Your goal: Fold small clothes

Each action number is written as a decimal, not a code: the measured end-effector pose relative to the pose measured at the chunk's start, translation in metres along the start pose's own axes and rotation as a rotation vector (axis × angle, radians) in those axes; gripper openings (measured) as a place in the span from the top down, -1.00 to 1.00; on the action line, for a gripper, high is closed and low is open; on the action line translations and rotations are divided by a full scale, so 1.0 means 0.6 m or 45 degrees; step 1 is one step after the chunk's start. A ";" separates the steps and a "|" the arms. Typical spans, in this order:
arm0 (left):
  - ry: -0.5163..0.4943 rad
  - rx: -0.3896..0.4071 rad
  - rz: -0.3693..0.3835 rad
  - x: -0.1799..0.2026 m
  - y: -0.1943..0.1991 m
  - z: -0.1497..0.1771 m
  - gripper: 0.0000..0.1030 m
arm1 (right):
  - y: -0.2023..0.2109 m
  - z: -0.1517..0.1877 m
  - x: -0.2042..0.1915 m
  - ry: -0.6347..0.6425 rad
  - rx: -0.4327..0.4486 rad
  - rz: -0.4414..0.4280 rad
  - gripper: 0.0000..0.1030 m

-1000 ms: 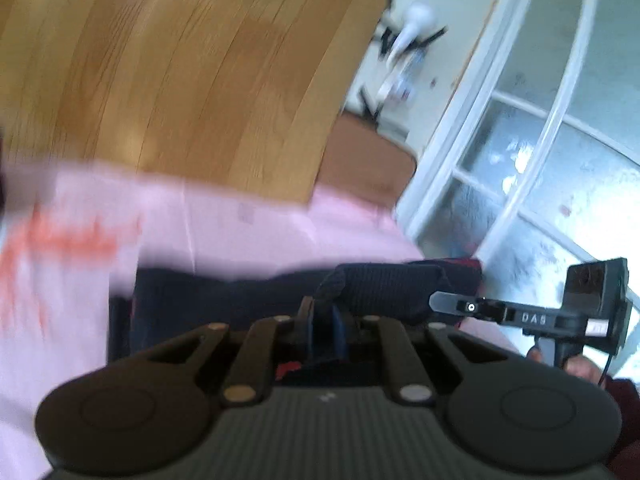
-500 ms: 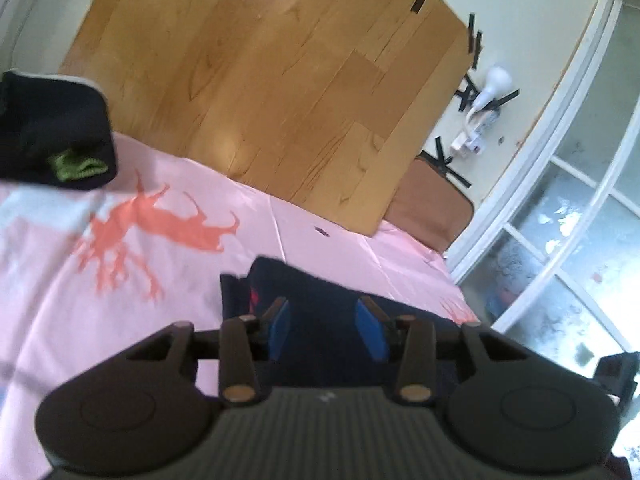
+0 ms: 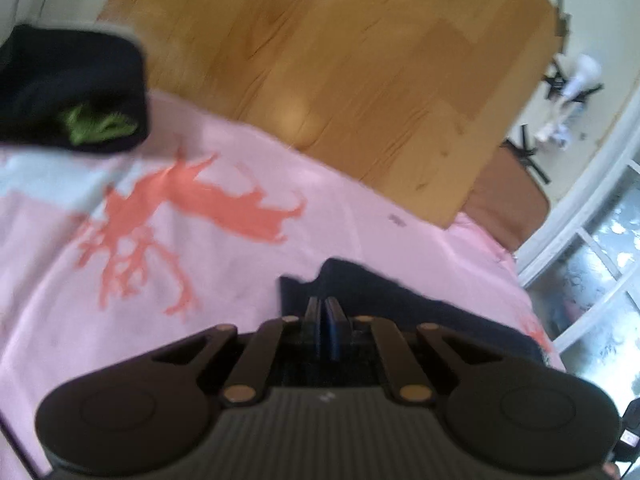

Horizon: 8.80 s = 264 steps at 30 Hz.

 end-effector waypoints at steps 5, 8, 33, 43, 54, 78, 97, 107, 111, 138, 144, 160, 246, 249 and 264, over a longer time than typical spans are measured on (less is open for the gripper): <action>-0.036 0.056 -0.007 0.015 0.022 -0.014 0.90 | 0.014 -0.013 0.016 -0.120 -0.005 -0.064 0.17; 0.005 0.171 -0.043 0.011 0.053 -0.044 0.90 | 0.053 -0.028 0.050 -0.234 0.077 -0.042 0.05; -0.163 -0.297 0.343 0.209 -0.145 0.108 0.89 | 0.001 0.018 0.026 -0.469 -0.083 -0.055 0.13; -0.109 -0.241 0.354 0.183 -0.090 0.080 0.84 | 0.028 -0.062 -0.185 0.056 0.007 -0.242 0.44; 0.210 0.286 0.015 -0.068 0.141 -0.061 0.54 | -0.117 0.098 -0.443 0.654 -0.383 -0.522 0.25; 0.004 -0.049 0.043 0.021 -0.057 -0.038 0.40 | -0.197 -0.013 -0.264 -0.029 -0.363 -0.525 0.85; 0.180 -0.244 0.319 -0.006 -0.013 0.046 -0.97 | -0.141 0.061 -0.216 -0.162 -0.479 -0.597 -0.59; 0.055 -0.041 0.285 0.010 -0.014 -0.053 -0.31 | -0.226 -0.004 -0.336 -0.044 -0.335 -0.670 -0.09; -0.027 0.162 0.159 -0.016 -0.033 -0.181 -0.31 | -0.308 -0.066 -0.419 0.066 -0.225 -0.770 -0.09; -0.247 0.406 -0.468 -0.046 -0.049 -0.097 -0.63 | -0.445 -0.016 -0.415 0.183 -0.192 -0.390 -0.56; -0.197 0.347 -0.621 -0.027 0.003 -0.004 -0.68 | -0.301 0.056 -0.389 0.229 -0.122 -0.281 -0.68; -0.385 0.296 -0.867 -0.008 0.030 0.054 -0.91 | -0.234 0.098 -0.337 0.179 -0.130 -0.239 -0.76; -0.373 0.275 -0.908 -0.014 0.027 0.053 -0.99 | -0.226 0.103 -0.356 0.233 -0.133 -0.272 -0.86; -0.375 0.275 -0.907 -0.014 0.028 0.053 -0.99 | -0.224 0.103 -0.355 0.232 -0.130 -0.273 -0.86; -0.356 0.315 -0.863 -0.011 0.035 0.052 -0.99 | -0.223 0.102 -0.356 0.235 -0.126 -0.274 -0.86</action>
Point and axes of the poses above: each gripper's, at about its wrist camera, not at the fingertips, and y roughly against the way its jaws point, x to its right, z to its underside, the point moved 5 cm from there along -y, roughly the way its jaws point, and after that the axes turned 7 degrees about x, right-handed, at the moved point
